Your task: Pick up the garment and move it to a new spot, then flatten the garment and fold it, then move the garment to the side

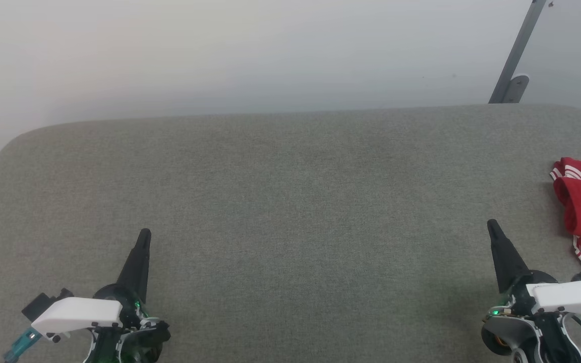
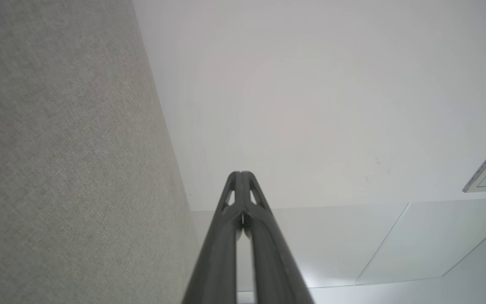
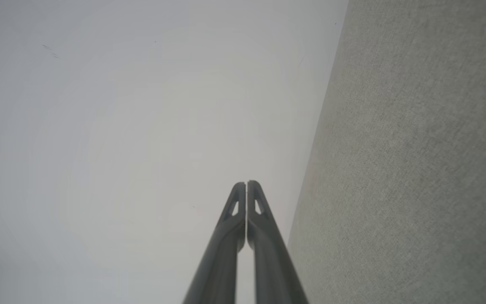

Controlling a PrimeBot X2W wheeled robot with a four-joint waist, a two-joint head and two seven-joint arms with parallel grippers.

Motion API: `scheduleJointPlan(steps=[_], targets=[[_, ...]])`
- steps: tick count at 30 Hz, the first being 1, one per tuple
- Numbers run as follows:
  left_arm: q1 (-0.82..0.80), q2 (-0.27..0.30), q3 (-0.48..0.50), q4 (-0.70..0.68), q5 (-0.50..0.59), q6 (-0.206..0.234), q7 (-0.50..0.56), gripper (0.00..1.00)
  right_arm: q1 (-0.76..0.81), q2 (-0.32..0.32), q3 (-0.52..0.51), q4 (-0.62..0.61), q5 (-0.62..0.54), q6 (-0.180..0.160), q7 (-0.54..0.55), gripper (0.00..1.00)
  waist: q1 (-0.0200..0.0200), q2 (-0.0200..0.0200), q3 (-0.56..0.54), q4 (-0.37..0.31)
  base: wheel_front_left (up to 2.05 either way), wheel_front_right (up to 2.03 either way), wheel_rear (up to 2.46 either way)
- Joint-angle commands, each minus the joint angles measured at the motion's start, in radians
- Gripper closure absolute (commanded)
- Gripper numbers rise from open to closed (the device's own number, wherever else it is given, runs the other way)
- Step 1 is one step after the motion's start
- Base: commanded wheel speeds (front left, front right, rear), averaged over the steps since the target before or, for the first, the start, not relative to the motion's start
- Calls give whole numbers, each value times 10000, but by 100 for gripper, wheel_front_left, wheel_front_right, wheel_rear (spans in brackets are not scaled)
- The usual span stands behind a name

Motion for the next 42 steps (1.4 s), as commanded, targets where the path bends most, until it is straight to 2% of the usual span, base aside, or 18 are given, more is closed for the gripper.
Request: scheduleJointPlan(steps=[1, 42], targets=[[-115, -22, 1, -5, -29, -28, 33, 100, -50, 38, -11, 32, 39, 0, 34, 100, 0, 0, 0, 0, 0, 0, 0], [-114, -22, -1, -7, -32, -29, 30, 100, -50, 38, -11, 32, 40, 0, 25, 100, 0, 0, 0, 0, 0, 0, 0]])
